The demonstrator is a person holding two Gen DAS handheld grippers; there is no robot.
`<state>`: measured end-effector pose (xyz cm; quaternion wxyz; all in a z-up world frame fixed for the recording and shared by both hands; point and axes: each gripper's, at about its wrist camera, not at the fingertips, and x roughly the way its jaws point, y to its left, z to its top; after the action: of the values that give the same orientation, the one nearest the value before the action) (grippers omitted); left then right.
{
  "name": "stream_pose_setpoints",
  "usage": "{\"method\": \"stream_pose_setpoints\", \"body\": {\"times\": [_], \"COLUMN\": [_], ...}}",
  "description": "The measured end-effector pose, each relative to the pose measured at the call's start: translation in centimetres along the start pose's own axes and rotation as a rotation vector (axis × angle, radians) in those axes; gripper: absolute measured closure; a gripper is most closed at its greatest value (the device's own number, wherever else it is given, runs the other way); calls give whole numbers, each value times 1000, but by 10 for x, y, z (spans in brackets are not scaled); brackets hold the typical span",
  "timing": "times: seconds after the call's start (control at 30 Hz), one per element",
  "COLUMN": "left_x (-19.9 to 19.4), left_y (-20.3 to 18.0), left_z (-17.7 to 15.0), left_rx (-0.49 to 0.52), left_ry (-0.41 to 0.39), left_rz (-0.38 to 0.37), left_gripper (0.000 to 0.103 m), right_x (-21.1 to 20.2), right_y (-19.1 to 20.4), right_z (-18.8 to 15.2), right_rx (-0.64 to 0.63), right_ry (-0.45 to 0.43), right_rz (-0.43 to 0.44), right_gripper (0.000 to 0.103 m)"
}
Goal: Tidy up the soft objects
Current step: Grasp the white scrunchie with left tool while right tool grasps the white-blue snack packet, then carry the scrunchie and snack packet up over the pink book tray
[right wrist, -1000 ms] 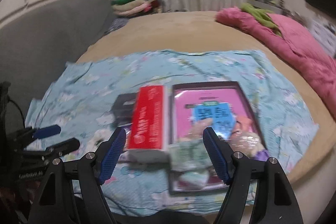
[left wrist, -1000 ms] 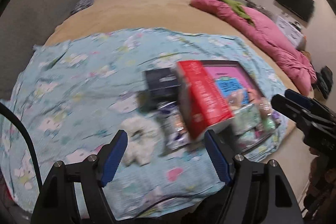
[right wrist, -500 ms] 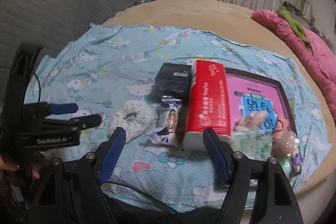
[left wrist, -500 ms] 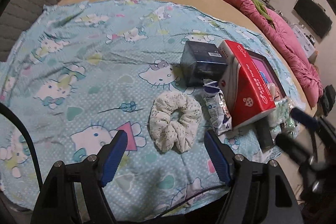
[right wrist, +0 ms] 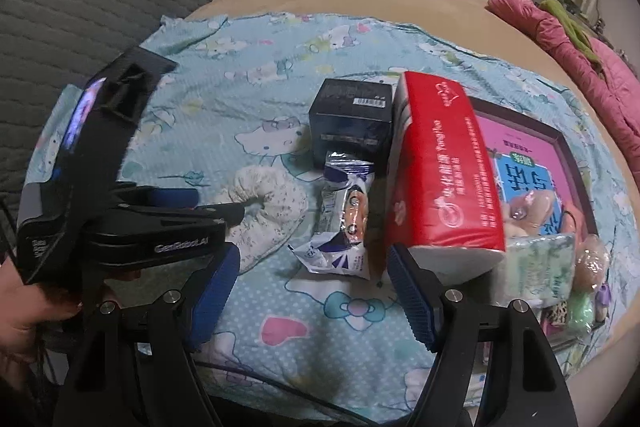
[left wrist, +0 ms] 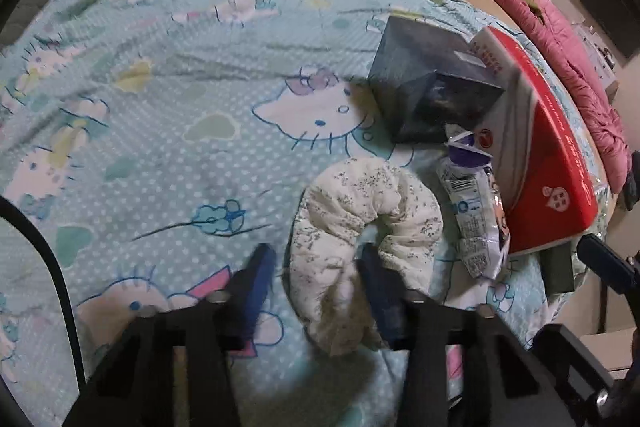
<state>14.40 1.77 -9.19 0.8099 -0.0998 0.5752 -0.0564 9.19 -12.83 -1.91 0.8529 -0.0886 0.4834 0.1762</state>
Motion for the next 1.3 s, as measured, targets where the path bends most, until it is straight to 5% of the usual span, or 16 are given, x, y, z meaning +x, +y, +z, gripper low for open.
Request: {"method": "stream_pose_setpoints", "body": {"times": [0.07, 0.13, 0.53, 0.7, 0.9, 1.1, 1.3], "left_x": [2, 3, -23, -31, -54, -91, -127], "left_y": [1, 4, 46, 49, 43, 18, -24], "left_z": [1, 3, 5, 0, -5, -9, -12], "left_rx": [3, 4, -78, -79, -72, -38, 28], "left_ry": [-5, -6, -83, -98, -139, -193, -241], "left_rz": [-24, -40, -102, -101, -84, -44, -11], "left_gripper": [89, 93, 94, 94, 94, 94, 94], "right_x": [8, 17, 99, 118, 98, 29, -39], "right_y": [4, 8, 42, 44, 33, 25, 1], "right_z": [2, 3, 5, 10, 18, 25, 32], "right_rx": [-20, -28, -134, -155, -102, -17, 32], "right_ry": [4, 8, 127, 132, 77, -27, -139], "right_rz": [-49, -84, -359, -420, -300, -112, -49], "right_gripper": [26, 26, 32, 62, 66, 66, 66]}}
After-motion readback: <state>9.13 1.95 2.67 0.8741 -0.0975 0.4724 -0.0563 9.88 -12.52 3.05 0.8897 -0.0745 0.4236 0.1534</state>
